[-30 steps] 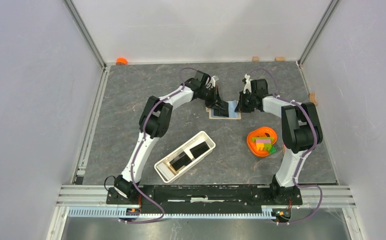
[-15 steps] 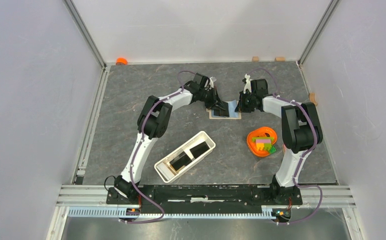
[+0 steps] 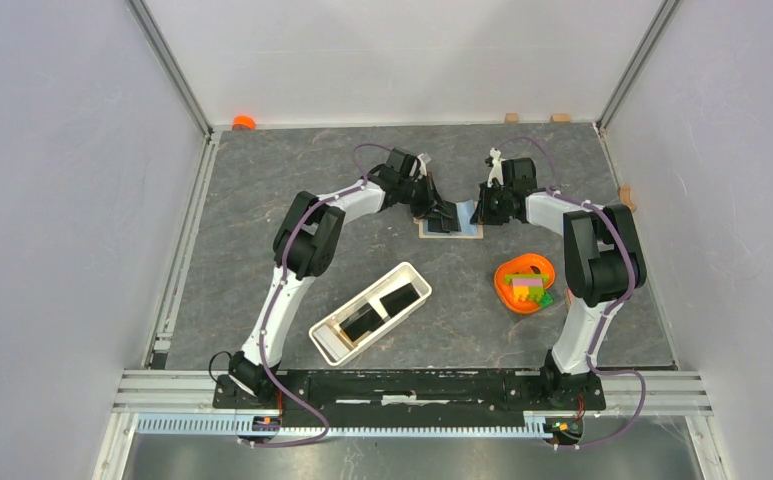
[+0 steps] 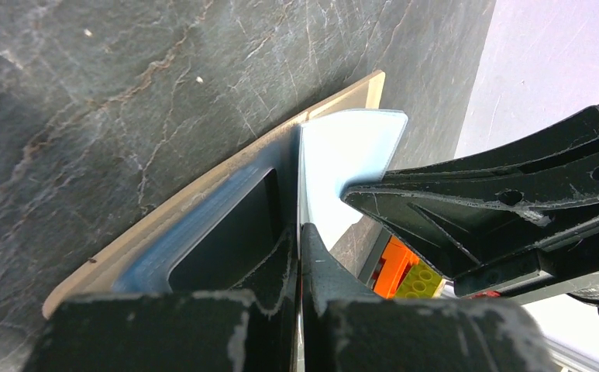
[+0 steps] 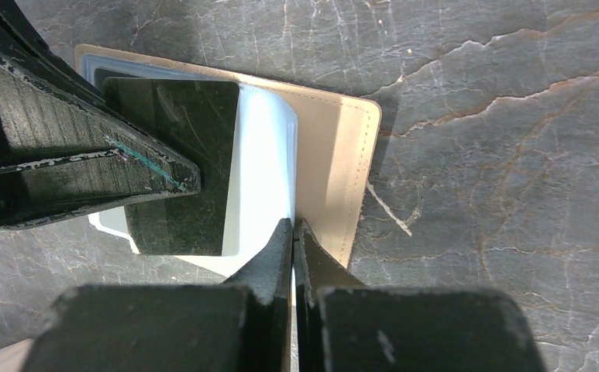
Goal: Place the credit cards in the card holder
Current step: Insert the credit card into the card holder.
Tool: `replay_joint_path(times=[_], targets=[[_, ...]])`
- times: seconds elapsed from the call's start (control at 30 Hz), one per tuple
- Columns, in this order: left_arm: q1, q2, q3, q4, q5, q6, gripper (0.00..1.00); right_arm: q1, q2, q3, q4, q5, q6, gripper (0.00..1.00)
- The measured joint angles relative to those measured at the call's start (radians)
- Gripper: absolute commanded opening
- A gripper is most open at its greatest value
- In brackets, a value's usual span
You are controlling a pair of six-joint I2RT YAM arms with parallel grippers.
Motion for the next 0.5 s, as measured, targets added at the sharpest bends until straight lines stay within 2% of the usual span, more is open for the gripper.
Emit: replay_joint_path(times=[0.5], targets=[[-0.004, -0.001, -0.019, 0.033, 0.004, -0.011, 0.02, 0.001, 0.0, 0.003, -0.006, 0.001, 0.0, 0.0]])
